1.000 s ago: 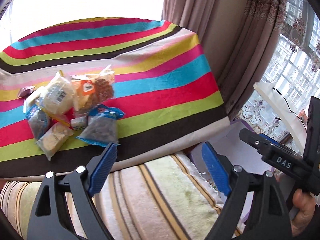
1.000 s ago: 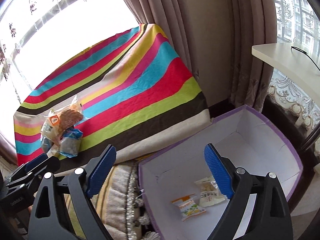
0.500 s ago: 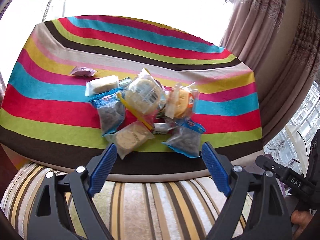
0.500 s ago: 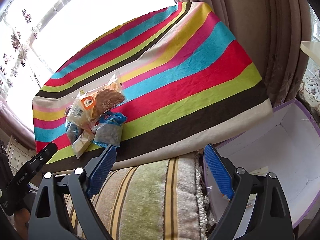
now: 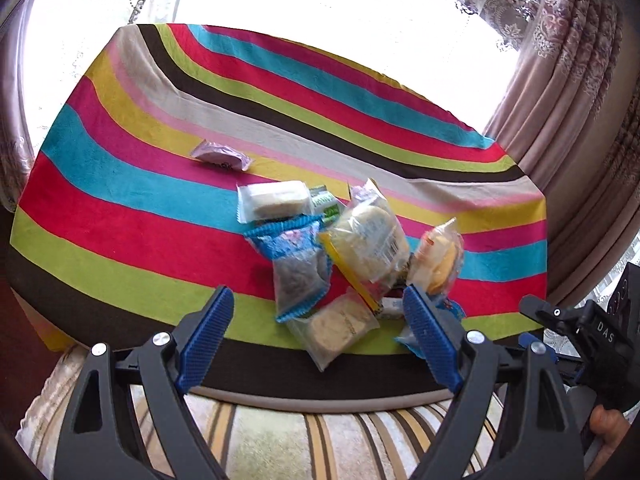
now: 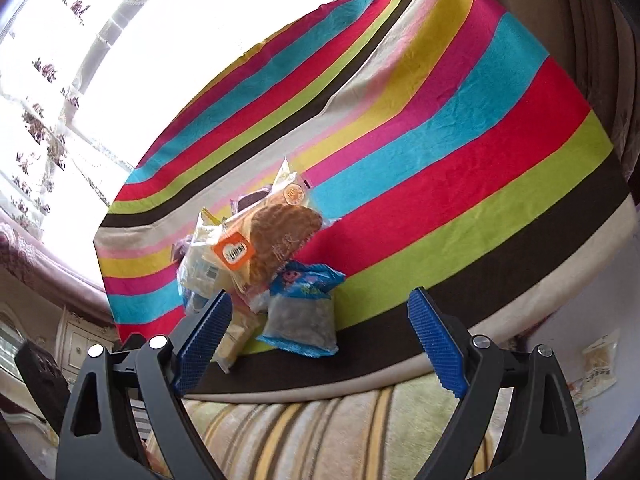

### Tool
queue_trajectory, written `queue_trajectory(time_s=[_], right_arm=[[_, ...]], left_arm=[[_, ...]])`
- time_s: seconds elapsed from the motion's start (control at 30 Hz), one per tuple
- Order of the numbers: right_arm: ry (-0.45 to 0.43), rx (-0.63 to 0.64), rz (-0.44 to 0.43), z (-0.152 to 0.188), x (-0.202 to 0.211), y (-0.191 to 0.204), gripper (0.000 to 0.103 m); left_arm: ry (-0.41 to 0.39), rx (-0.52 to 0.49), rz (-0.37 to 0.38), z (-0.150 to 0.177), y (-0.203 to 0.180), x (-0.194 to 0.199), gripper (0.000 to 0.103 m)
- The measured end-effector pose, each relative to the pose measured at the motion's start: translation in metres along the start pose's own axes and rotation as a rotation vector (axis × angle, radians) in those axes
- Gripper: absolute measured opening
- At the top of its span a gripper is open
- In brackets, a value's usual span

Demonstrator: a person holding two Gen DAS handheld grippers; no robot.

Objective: Organize snacks
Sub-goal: 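Move both grippers back over the snack pile on the table, then grasp the pink bar with the left gripper while the right grasps the bread bun bag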

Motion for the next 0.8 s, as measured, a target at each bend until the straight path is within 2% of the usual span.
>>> queue_trajectory(time_s=[0.17, 0.3, 0.57, 0.67, 0.8], right_arm=[[0.054, -0.105, -0.051, -0.02, -0.031, 0.013, 0.087], [0.126, -0.167, -0.07, -0.024, -0.057, 0.019, 0.087], [0.21, -0.178, -0.097, -0.023, -0.092, 0.038, 0.087], [0.224, -0.173, -0.1, -0.025, -0.101, 0.043, 0.087], [0.235, -0.173, -0.098, -0.029, -0.11, 0.047, 0.087]], left_arm=[[-0.027, 0.046, -0.037, -0.034, 0.034, -0.012, 0.086], [-0.003, 0.123, -0.039, -0.061, 0.062, -0.034, 0.086], [0.139, 0.312, 0.067, -0.103, 0.096, -0.112, 0.085], [0.193, 0.379, 0.074, -0.107, 0.108, -0.143, 0.082], [0.213, 0.428, 0.038, -0.115, 0.124, -0.173, 0.076]])
Point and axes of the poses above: each gripper's, at about its wrist camera, not at the fingertips, and x roughly against the way its jaws point, y to its left, z to its underside, the point moved 10 cm from there along -x, roughly the way its jaws point, and after that the axes turned 1 degree about z, right-handed, at the moved point
